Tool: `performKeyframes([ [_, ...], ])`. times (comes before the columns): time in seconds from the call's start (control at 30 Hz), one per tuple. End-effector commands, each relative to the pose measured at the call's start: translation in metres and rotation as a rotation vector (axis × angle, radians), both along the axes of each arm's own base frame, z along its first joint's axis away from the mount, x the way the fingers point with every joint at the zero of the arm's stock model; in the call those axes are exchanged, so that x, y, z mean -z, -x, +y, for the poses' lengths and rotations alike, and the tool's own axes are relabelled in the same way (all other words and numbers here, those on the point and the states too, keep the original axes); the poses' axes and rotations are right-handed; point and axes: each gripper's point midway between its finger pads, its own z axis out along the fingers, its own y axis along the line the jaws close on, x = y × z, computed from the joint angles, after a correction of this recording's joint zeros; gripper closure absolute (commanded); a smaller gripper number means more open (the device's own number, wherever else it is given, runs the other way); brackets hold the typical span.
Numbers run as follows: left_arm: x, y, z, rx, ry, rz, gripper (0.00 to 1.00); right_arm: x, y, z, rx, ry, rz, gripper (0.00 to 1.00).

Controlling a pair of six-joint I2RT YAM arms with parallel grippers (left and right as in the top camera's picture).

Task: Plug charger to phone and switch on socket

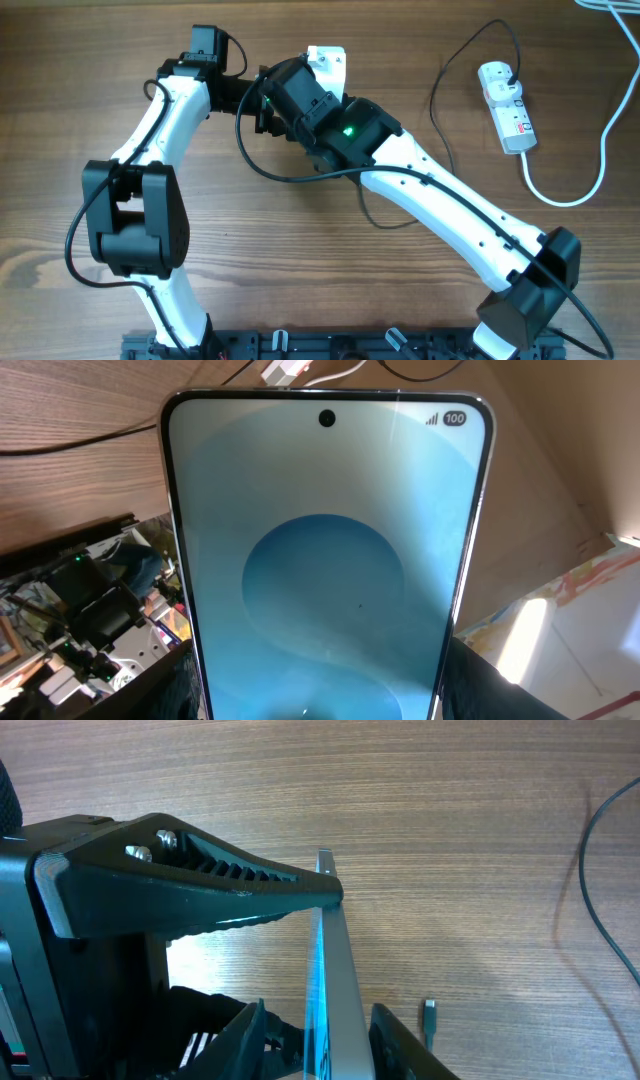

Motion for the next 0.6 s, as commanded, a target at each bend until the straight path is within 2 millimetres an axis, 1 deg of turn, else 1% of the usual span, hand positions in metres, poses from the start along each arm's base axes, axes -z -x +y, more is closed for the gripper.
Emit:
performKeyframes([
  [0.0,-0.0214,0.0026,-0.0034,0.016,0.038,-0.037,0.38,-0.0035,-0.0067,-0.0017,0.019,0.013,-0.025,0.71],
  [0.03,-0.0214,0.0026,-0.0032,0.016,0.038,-0.037,0.38,-0.0034,-0.0065,-0.0016,0.018,0.014,-0.025,0.74],
  [0.13,-0.0214,0.0026,-0.0032,0.016,0.038,-0.037,0.38,-0.0029,-0.0061,-0.0021,0.018,0.016,-0.022,0.75],
  [0.17,-0.0214,0.0025,-0.0033,0.016,0.038,-0.037,0.38,-0.0030,-0.0061,-0.0020,0.018,0.016,-0.022,0.76],
  [0.27,-0.0214,0.0026,-0.0032,0.016,0.038,-0.037,0.39,-0.0029,-0.0060,-0.0021,0.019,0.016,-0.022,0.93],
  [0.3,-0.0214,0.0026,-0.0032,0.016,0.038,-0.037,0.39,-0.0029,-0.0058,-0.0024,0.019,0.017,-0.021,0.95],
  [0.5,-0.0213,0.0025,-0.0032,0.016,0.038,-0.037,0.38,-0.0043,-0.0064,-0.0027,0.029,0.009,-0.025,0.96],
  [0.57,-0.0213,0.0025,-0.0032,0.016,0.038,-0.037,0.38,-0.0081,-0.0081,-0.0096,0.108,-0.018,-0.041,0.96],
])
